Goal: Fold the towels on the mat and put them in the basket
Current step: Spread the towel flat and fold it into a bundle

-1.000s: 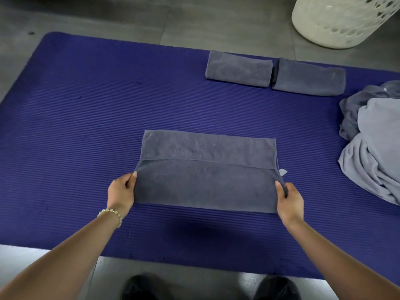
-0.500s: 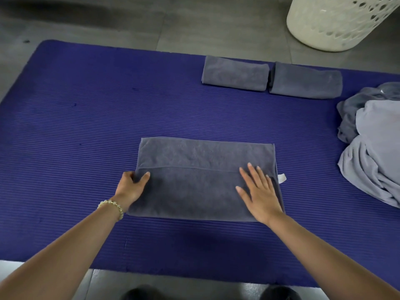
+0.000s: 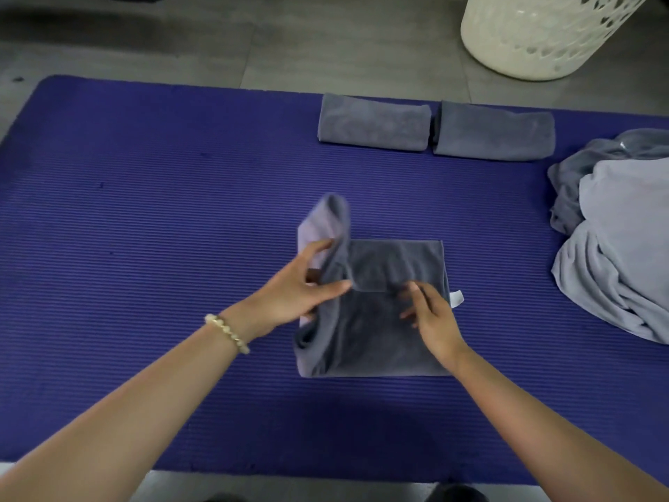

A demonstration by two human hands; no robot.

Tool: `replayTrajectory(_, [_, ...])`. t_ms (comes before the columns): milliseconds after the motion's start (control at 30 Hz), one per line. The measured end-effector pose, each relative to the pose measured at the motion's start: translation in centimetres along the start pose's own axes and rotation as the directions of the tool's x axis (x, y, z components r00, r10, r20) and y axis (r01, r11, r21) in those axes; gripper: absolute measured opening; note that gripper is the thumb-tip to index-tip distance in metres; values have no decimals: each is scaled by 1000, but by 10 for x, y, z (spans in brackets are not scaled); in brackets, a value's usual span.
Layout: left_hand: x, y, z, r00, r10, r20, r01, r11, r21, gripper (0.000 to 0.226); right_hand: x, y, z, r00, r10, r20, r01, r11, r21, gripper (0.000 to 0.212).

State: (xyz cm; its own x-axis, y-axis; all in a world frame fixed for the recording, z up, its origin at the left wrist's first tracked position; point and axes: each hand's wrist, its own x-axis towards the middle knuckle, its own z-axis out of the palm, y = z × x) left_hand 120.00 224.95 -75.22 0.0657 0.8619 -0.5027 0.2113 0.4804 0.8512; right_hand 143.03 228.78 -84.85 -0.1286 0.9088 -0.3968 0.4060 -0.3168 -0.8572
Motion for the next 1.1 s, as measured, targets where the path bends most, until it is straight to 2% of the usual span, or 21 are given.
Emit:
replayTrajectory(67, [7,8,22,996,21,92,-13,996,-83,49,7,-3,-5,968,235,90,-250,936,247,49])
replayTrajectory(100, [10,7,28,995,29,90,-19,994,-107,45,10,-1,-8,933,327,153,-359,880,311,58])
replayTrajectory(133, [15,3,31,998,42,54,-37,996,-79,42,12,2,-11,897,389,212,-440,837,324,65])
replayTrajectory(200, [24,-14,30,996,67,-55,-58,985,160,42,11,7,-13,860,439,260,-503,814,290,65])
replayTrajectory(233, [28,-25,28,993,82,-85,-51,947,318,46,9,6,-11,869,429,245,-487,828,278,55])
replayTrajectory(300, [31,-44,28,992,112,-66,-52,809,586,56,6,1,-1,914,379,142,-403,883,240,35])
replayTrajectory(367, [34,-62,33,992,127,-18,-72,665,743,65,5,-1,10,956,293,11,-292,948,127,31])
replayTrajectory(467, [39,-77,45,990,141,-16,-62,530,846,72,2,-1,19,984,102,-144,-111,992,-55,22])
replayTrajectory(567, [44,-80,55,981,194,9,-98,452,887,89,-4,-7,6,969,-79,-235,41,986,-162,21])
replayTrajectory(633, [49,-80,63,974,219,66,-148,382,912,97,-6,-4,-9,956,-112,-271,62,981,-186,22])
replayTrajectory(700, [56,-78,71,968,225,108,-180,328,927,92,-4,5,-25,956,-82,-283,28,982,-189,24])
replayTrajectory(800, [70,-70,78,975,191,114,-169,301,939,79,2,20,-37,969,-1,-247,-40,986,-160,24])
replayTrajectory(933, [98,-52,64,984,169,60,-118,359,926,69,4,31,-39,973,41,-226,-71,989,-129,23])
replayTrajectory(1033, [116,-40,53,987,155,47,-104,384,917,69,7,34,-42,974,72,-215,-100,988,-122,18])
replayTrajectory(1100, [128,-33,46,989,148,11,-76,441,894,70,9,36,-44,976,90,-197,-113,988,-105,19])
